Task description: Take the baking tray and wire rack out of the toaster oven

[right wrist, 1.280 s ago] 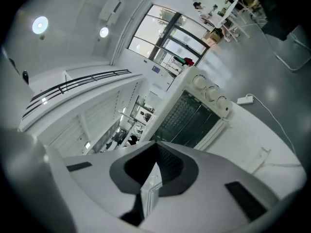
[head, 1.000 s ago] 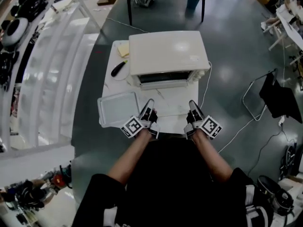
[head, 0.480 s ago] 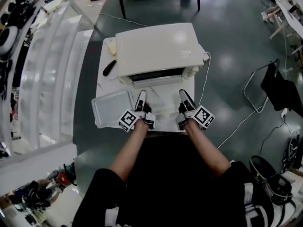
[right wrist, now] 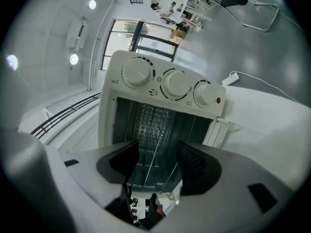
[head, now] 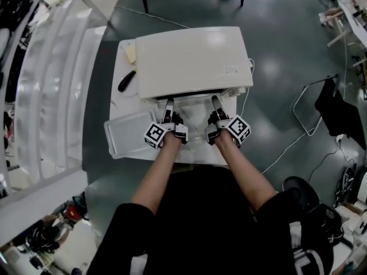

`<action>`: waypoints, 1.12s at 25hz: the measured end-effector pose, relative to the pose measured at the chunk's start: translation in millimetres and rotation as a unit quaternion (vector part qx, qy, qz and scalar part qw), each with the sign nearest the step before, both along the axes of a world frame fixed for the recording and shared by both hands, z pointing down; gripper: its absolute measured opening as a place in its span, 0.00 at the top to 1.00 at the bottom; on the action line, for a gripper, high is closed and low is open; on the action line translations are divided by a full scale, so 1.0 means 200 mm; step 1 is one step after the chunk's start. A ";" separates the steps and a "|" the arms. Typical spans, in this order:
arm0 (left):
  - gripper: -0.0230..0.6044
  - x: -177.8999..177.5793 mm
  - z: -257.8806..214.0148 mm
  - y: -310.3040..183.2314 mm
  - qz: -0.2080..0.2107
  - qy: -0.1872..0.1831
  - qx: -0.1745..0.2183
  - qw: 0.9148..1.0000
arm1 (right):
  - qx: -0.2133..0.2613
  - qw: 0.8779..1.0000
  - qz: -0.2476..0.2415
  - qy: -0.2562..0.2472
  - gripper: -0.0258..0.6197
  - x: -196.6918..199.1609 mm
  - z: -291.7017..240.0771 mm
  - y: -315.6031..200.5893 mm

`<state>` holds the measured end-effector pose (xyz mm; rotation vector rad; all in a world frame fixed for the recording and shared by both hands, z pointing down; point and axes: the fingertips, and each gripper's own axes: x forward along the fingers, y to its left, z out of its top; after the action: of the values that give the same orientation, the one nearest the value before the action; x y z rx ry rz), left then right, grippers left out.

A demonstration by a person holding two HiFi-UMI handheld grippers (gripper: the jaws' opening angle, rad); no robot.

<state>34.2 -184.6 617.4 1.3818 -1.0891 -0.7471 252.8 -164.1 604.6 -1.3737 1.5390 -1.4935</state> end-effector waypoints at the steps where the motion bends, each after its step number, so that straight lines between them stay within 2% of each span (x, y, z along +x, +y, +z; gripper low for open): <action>1: 0.51 0.00 0.02 -0.03 -0.007 0.001 -0.005 1.000 | 0.004 1.000 -0.002 -0.001 0.58 -0.01 0.01 -0.04; 9: 0.52 0.01 0.13 -0.23 -0.060 0.029 -0.014 0.998 | 0.005 1.000 -0.010 0.014 0.58 -0.07 0.10 -0.28; 12: 0.52 0.01 0.14 -0.28 -0.072 0.041 -0.009 0.996 | 0.010 0.999 -0.009 0.036 0.58 -0.07 0.10 -0.34; 14: 0.52 0.02 0.15 -0.29 -0.076 0.041 -0.010 0.996 | 0.013 0.999 -0.010 0.045 0.58 -0.08 0.09 -0.37; 16: 0.52 0.03 0.16 -0.30 -0.074 0.032 -0.016 0.997 | 0.014 0.999 -0.001 0.032 0.58 -0.09 0.09 -0.41; 20: 0.52 0.06 0.12 -0.38 -0.066 0.059 0.012 0.996 | 0.008 1.000 0.025 0.007 0.58 -0.07 0.10 -0.46; 22: 0.52 0.07 0.13 -0.40 -0.068 0.063 0.008 0.996 | 0.004 0.999 0.032 0.010 0.61 -0.05 0.11 -0.47; 24: 0.52 0.06 0.14 -0.40 -0.069 0.050 -0.002 0.996 | 0.003 0.999 0.038 0.005 0.63 -0.03 0.12 -0.47; 26: 0.60 0.05 0.15 -0.40 -0.070 0.029 -0.008 0.997 | 0.003 0.999 0.042 0.001 0.64 -0.02 0.13 -0.48; 28: 0.69 0.04 0.14 -0.41 -0.075 0.024 -0.008 0.997 | 0.006 0.999 0.040 -0.001 0.75 -0.02 0.13 -0.49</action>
<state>42.0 -265.7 646.3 1.2731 -1.1668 -0.8743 249.5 -262.1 631.1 -1.4096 1.4707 -1.4351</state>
